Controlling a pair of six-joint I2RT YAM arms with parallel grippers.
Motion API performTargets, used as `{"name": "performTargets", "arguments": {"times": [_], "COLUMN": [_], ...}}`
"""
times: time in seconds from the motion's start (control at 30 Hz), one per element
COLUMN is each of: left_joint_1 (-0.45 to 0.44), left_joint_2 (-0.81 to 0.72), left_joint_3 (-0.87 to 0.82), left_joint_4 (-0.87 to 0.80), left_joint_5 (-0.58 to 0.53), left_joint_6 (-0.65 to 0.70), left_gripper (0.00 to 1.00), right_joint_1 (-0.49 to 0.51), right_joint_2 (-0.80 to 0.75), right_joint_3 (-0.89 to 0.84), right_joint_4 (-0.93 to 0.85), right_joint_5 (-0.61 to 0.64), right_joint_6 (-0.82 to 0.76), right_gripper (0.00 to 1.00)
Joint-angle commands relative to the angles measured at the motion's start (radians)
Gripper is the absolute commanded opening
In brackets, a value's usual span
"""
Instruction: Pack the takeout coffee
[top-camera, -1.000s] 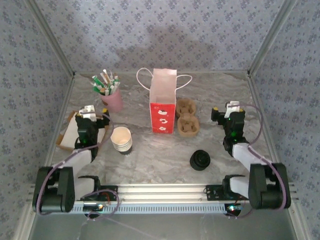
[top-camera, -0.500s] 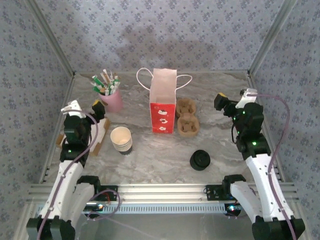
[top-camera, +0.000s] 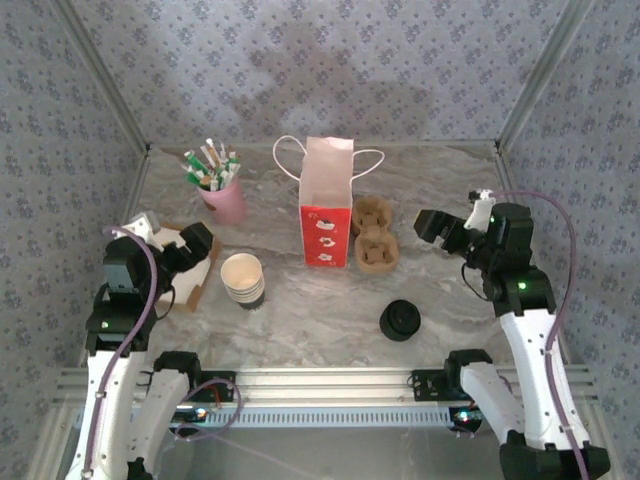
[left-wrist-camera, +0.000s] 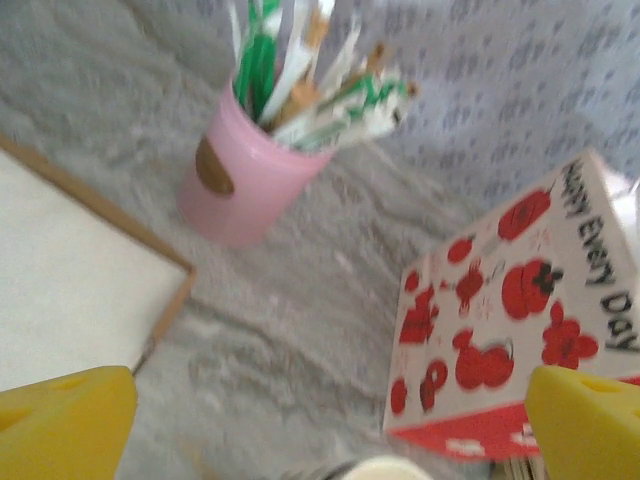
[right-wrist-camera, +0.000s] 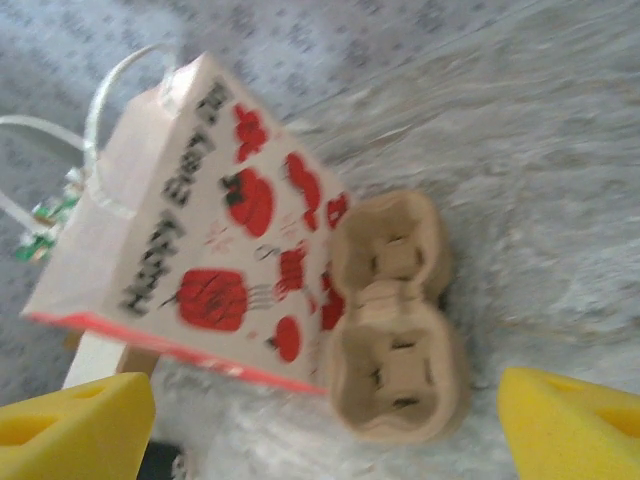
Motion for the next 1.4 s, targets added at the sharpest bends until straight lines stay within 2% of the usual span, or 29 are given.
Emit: {"name": "performTargets", "arguments": {"times": [0.0,0.1,0.23,0.3,0.5,0.7,0.87,1.13,1.37], "left_joint_1": [0.003,0.007,0.008,0.007,0.007,0.008,0.008,0.007,0.008], "left_joint_2": [-0.024,-0.072,-0.172,-0.237,-0.346,-0.405,-0.441,-0.407,-0.440], "left_joint_3": [0.035,0.040,0.043,0.019,-0.045,-0.089,-0.119,-0.223,-0.283], "left_joint_4": [-0.165,-0.218,-0.330,-0.338,-0.388,-0.447,-0.437,-0.356,-0.379], "left_joint_5": [0.114,0.106,0.001,-0.013,-0.023,-0.021,0.027,0.233,0.239], "left_joint_6": [-0.062,-0.103,-0.183,-0.222,-0.331,-0.377,-0.399,-0.430,-0.405], "left_gripper": [0.99,1.00,1.00,0.99,0.99,0.99,0.89,0.71,0.65], "right_joint_1": [0.105,0.229,0.396,0.470,0.721,0.905,0.948,0.956,0.959], "right_joint_2": [-0.003,0.016,0.060,0.091,0.264,0.464,0.621,0.853,1.047], "right_joint_3": [0.063,0.087,0.119,0.136,0.266,0.426,0.551,0.730,0.927], "right_joint_4": [-0.120,-0.147,-0.151,-0.147,-0.184,-0.253,-0.305,-0.354,-0.394], "right_joint_5": [-0.028,0.033,0.113,0.137,0.244,0.342,0.352,0.326,0.299], "right_joint_6": [-0.027,-0.037,-0.036,-0.039,-0.079,-0.128,-0.140,-0.139,-0.133], "right_gripper": [0.87,0.85,0.83,0.81,0.79,0.77,0.72,0.63,0.51]}}
